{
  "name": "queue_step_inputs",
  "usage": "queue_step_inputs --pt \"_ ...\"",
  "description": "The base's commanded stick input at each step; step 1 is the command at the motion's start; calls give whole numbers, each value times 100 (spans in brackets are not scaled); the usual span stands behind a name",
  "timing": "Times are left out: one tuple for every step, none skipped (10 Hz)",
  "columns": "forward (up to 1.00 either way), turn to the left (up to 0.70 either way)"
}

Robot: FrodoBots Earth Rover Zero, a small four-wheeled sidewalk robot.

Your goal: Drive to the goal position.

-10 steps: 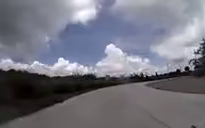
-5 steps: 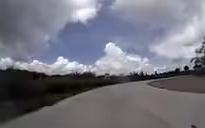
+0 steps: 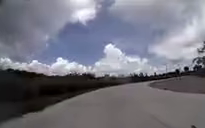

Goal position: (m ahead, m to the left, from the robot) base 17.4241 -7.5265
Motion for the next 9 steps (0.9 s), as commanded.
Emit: queue_step_inputs --pt "85 0" --pt "85 0" --pt "85 0" --pt "85 0" --pt "85 0" --pt "85 0" --pt "85 0" --pt "85 0" --pt "85 0"
